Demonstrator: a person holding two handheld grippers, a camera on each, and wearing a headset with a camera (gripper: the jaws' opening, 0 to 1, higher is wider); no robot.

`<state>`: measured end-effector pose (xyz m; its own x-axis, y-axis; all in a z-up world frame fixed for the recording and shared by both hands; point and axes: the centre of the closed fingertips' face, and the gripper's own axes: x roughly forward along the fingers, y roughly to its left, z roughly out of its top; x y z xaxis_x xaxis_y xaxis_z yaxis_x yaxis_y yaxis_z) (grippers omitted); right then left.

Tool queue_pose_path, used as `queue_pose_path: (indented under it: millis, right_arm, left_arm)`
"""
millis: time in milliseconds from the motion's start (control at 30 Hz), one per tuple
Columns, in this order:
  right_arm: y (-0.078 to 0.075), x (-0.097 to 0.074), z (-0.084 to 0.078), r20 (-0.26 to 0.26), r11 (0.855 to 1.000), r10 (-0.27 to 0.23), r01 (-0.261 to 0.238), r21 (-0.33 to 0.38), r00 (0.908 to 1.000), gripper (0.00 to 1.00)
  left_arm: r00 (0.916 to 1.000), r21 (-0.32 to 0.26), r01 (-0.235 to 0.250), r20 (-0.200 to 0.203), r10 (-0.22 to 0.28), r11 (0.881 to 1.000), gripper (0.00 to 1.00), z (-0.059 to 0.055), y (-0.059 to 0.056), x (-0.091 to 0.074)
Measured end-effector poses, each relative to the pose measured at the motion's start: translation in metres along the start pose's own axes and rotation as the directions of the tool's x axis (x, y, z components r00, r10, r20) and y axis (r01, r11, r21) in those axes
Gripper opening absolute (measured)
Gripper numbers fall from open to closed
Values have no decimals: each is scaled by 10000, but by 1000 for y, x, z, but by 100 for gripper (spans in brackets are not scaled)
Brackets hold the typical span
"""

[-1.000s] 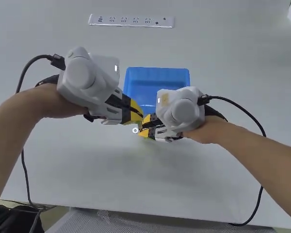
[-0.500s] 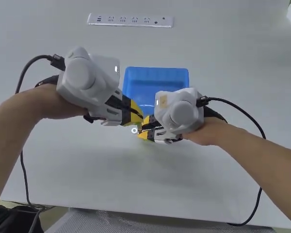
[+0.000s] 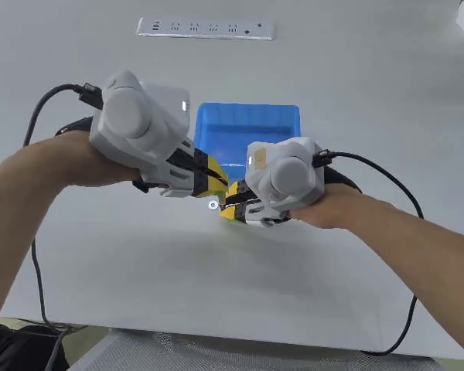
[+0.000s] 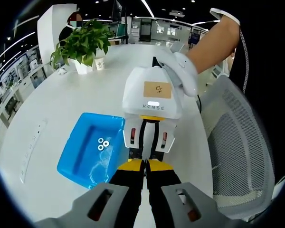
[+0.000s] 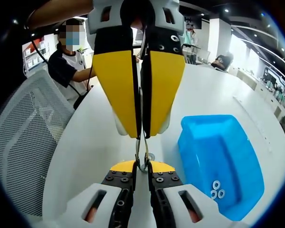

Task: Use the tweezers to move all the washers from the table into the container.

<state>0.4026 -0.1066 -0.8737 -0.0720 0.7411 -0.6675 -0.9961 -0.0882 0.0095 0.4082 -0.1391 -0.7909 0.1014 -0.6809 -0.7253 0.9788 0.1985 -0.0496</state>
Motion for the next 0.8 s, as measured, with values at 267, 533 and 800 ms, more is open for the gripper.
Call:
queue_pose_path:
  millis: [267,533,800]
  right_arm:
    - [0,1,0,-95,9998,24,-22,208,10000,11]
    - [0,1,0,-134,9995,38,-34,301,9999,10]
    - [1,1,0,-190,9997,74,-70,213,9998,10]
  left_arm:
    - [10000,-62,-17,-7,17,10000,5,-1,1,-1]
    - [10000,-69,-14,-26,14,10000,5,-1,0,-1]
    - [10000,-85,-12,-56,11,10000,5,-2,0,-2]
